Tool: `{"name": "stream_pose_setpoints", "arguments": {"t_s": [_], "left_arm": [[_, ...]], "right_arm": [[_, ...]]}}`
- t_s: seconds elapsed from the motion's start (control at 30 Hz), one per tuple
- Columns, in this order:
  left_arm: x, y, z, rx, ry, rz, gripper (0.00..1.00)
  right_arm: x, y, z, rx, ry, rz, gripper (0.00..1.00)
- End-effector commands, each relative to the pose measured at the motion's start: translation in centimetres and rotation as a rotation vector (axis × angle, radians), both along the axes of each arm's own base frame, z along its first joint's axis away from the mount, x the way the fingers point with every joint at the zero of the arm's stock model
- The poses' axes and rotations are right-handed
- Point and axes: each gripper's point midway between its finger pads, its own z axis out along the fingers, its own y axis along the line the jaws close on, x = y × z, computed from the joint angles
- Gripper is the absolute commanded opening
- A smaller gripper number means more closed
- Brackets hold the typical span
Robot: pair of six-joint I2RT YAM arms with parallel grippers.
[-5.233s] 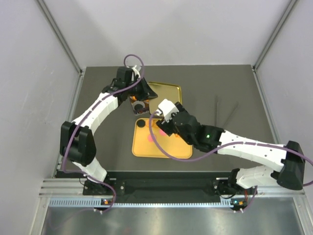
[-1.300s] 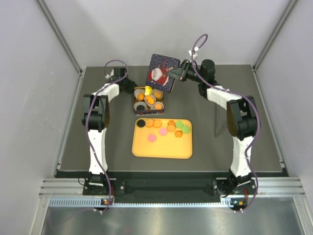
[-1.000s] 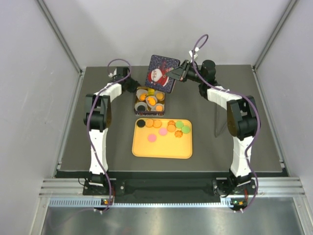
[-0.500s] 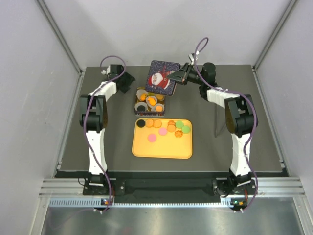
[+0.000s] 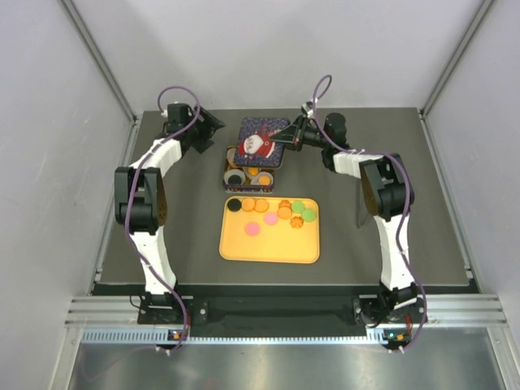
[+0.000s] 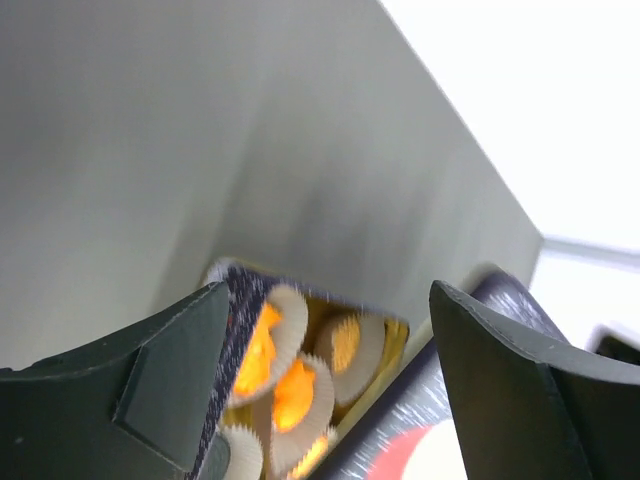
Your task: Pack the cookies
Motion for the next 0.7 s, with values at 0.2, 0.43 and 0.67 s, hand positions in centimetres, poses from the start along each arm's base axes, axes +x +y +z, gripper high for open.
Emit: {"name": "stream_pose_setpoints", "arguments": {"t_s": [0.2,0.43,0.67], "left_arm": [[-3.9,-1.4,0.5,0.011,0.000,-0.159,0.86],[-5.4,-1.9,0.0,-0.006,0.016,-0.197,0.86],[-6.1,-1.7,0.4,-0.018,-0.012,-0.213,0.87]], "right_arm": [[-1.5,3.7,2.8,0.102,-0.025,0.092,0.00],[-2.1,5.0,1.9,0.144,0.029,0.107,0.00],[-2.2,5.8,0.7,0.144,0.054,0.112,0.00]]}}
